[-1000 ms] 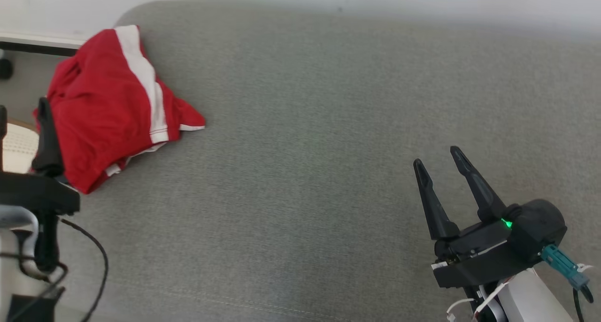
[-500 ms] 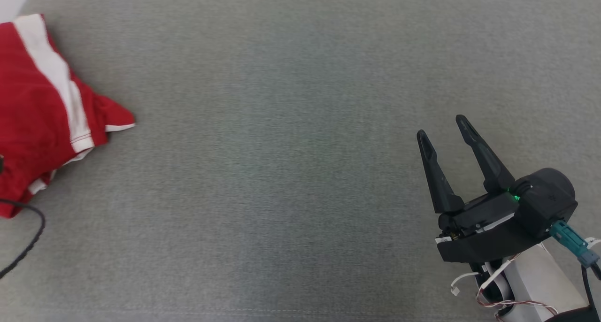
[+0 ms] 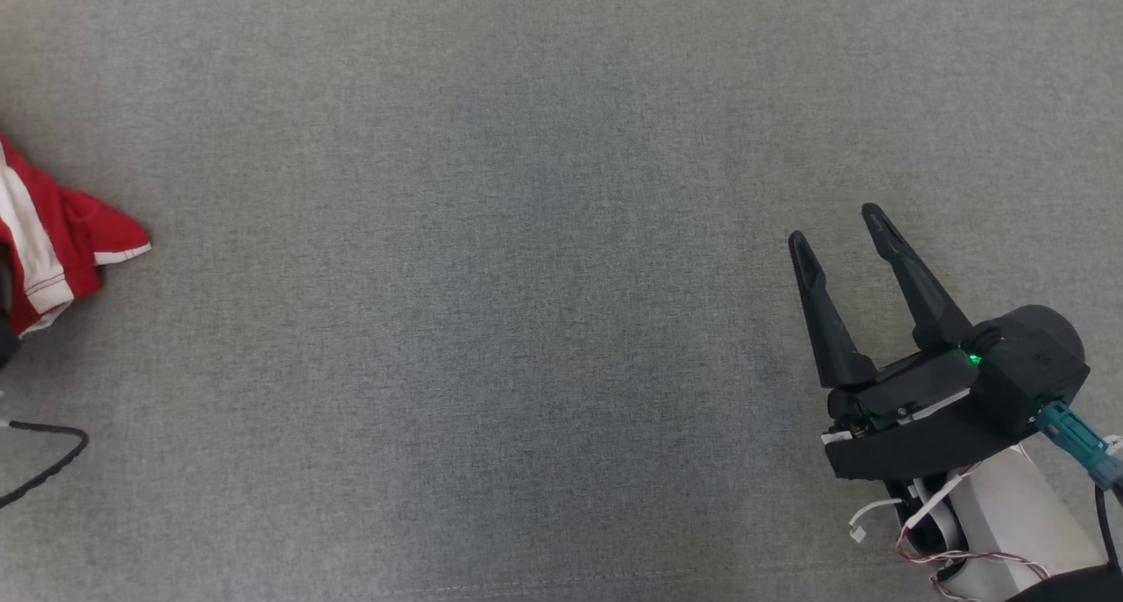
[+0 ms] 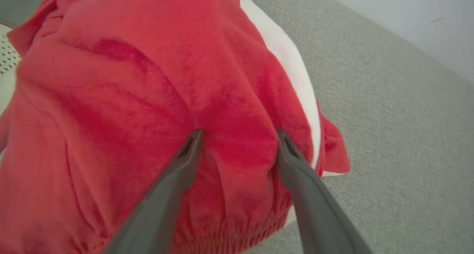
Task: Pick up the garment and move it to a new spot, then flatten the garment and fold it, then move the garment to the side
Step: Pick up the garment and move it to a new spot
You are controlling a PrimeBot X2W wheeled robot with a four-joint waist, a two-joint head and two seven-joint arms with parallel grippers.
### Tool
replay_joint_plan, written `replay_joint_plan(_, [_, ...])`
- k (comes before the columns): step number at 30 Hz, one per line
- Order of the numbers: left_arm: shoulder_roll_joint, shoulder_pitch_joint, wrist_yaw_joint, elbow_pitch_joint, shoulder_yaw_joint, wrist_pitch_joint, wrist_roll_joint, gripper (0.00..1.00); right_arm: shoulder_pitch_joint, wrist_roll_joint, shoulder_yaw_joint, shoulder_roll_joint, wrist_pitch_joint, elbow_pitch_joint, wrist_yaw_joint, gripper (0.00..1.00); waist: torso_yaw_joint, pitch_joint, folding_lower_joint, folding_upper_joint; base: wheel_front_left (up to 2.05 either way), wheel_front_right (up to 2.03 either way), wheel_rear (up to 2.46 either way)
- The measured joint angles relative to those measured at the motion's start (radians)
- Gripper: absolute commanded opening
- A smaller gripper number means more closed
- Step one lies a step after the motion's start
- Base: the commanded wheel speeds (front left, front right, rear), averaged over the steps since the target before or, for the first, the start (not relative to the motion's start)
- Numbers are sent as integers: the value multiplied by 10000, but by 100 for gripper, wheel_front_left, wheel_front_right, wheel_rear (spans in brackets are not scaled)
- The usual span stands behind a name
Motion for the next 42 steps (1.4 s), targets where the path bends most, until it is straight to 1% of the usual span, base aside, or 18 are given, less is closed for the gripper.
replay_joint_plan(2, [-4, -81, 0, 98, -63, 65, 19, 100, 0, 2, -23, -6, 0, 12, 0, 100, -25, 10, 0, 0, 0, 0, 0])
replay_joint_plan(3, [2, -122, 0, 151, -90, 86, 40, 73, 0, 2, -31, -6, 0, 29, 0, 100, -28, 3, 0, 0, 0, 0, 0])
replay_joint_plan(5, [15, -217, -2, 240, -134, 146, 81, 0, -1, 2, -36, -6, 0, 65, 2, 100, -28, -34, -1, 0, 0, 0, 0])
replay_joint_plan(8, [21, -279, -71, 397, -236, 182, 123, 0, -1, 4, -52, -2, 0, 127, 2, 100, -20, -120, -1, 0, 0, 0, 0])
replay_joint_plan(18, [12, -312, -84, 694, -428, 184, 184, 0, 4, 25, -88, 33, 0, 270, 13, 100, 52, -393, -2, 0, 0, 0, 0])
replay_joint_plan(30, [-82, -459, -163, 395, -1062, -82, 318, 0, 278, 178, -102, 234, 0, 732, 46, 100, 145, -1148, -2, -2, 0, 0, 0])
replay_joint_plan(34, [-330, -457, -165, 19, -1335, -94, 203, 0, 416, 215, -138, 249, 0, 796, 46, 100, 158, -1489, -2, -2, 0, 0, 0])
replay_joint_plan(37, [-527, -430, -174, -562, -1810, 61, -90, 0, 523, 267, -176, 251, 0, 838, 46, 100, 163, -1755, -2, -1, 0, 0, 0])
replay_joint_plan(42, [-683, -84, -174, -1741, -2468, 236, -736, 0, 750, 268, -186, 251, 0, 903, 59, 100, 134, -2177, -3, -2, 0, 0, 0])
